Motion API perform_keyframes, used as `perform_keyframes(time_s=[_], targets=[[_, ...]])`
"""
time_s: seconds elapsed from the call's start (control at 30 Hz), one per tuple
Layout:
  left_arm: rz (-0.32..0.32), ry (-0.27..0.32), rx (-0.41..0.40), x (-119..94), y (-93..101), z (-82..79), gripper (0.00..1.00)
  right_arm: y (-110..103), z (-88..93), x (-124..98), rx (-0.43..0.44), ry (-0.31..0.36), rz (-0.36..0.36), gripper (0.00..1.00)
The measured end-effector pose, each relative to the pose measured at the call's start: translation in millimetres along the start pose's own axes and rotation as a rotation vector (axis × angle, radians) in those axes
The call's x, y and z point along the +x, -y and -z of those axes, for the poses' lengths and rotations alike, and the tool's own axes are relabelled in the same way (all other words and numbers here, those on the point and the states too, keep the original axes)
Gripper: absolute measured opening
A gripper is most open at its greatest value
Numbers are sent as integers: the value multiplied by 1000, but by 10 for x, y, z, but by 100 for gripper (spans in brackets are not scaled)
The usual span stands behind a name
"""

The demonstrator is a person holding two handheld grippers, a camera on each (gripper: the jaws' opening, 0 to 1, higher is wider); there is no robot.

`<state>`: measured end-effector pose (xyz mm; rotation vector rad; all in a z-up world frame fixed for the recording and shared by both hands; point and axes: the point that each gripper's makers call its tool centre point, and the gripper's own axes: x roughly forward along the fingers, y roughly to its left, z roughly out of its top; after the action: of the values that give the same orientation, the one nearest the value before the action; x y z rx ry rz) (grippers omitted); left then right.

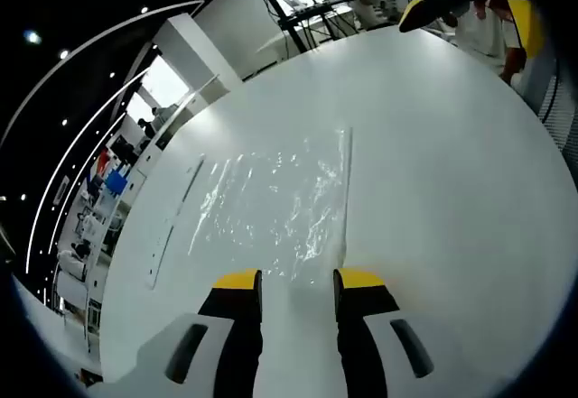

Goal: Open the resealable bag by pulling the two sides of the seal apart until the entire bag opening is separated and visibly accessible.

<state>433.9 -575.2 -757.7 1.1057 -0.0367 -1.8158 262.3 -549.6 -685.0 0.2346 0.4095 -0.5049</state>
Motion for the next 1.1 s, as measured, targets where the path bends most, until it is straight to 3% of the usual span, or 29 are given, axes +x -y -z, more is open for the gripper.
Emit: perform_keyframes(time_s=[0.57,0.73,1.1], targets=[[70,5,-47,34,117,23,11,-29,-15,19,1,0,-9,82],[50,-15,69,-5,69,49,20,-21,-20,24,3,2,-8,82],[29,-5,172,4,59,68,16,-32,-18,23,1,-3,-6,82]])
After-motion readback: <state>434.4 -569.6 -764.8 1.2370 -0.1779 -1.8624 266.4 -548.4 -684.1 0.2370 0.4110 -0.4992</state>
